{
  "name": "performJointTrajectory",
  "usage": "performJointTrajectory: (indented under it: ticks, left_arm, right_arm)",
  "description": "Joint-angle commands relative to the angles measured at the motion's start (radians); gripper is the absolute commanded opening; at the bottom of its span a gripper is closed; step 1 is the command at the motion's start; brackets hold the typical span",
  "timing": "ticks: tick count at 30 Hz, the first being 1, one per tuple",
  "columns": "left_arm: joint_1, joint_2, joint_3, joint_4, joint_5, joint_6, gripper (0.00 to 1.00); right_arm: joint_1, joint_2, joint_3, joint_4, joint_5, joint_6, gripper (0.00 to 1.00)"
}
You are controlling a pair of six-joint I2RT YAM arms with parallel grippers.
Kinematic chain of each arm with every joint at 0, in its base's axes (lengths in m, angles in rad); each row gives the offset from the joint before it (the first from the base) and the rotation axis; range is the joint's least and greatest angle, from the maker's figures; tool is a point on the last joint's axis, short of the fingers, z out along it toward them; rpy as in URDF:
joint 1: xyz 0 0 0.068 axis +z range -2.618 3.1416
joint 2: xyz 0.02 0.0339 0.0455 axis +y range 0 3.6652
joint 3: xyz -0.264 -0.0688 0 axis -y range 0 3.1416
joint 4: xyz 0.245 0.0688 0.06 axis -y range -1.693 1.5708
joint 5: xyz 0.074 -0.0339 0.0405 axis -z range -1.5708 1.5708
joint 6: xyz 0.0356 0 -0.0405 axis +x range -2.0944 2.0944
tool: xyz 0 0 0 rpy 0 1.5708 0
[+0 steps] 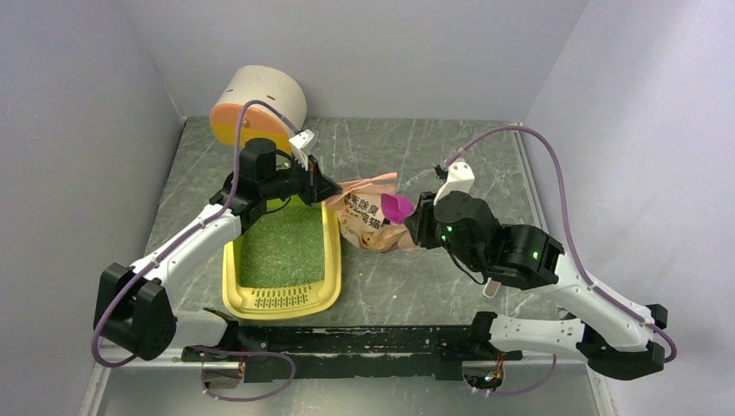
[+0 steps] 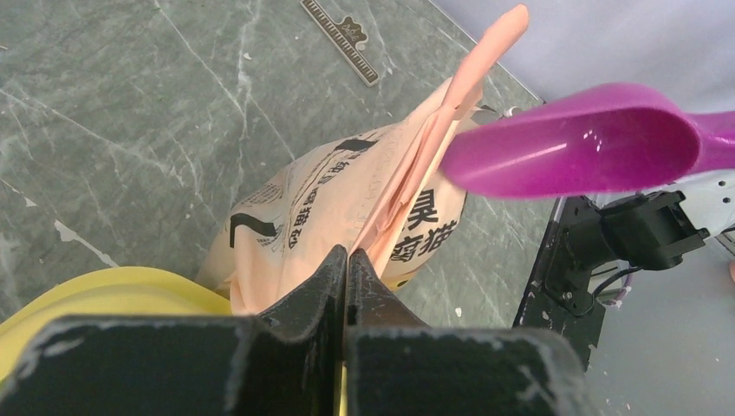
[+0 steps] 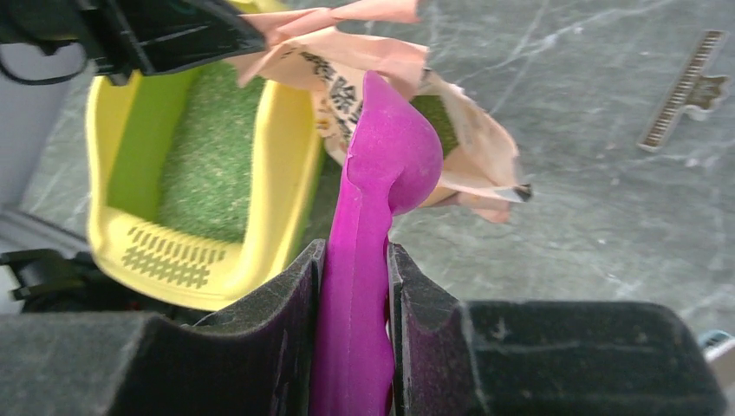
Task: Fill the litter box with clean litter
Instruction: 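Scoop the cat litter from the cat litter bag.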
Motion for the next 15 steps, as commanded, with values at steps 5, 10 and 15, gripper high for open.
performJointTrajectory:
  ticks: [5,10,15]
  left_arm:
    - [-0.012,-0.011,0.024,-0.017,-0.006,-0.001,0.05]
    - [-0.020,-0.005,0.036,-0.024,-0.020,0.007,0.05]
    - [-0.025,-0.006,0.037,-0.027,-0.024,0.005,0.05]
  right_arm:
    - [-0.012,0.061,0.084,-0.138,0.132,-0.029,0.00]
    - [-0.163,0.088,0.102,-0.131,-0.029,-0.107,0.00]
    - [-0.336,0.076,0.062,-0.070,-0.238,-0.203,0.00]
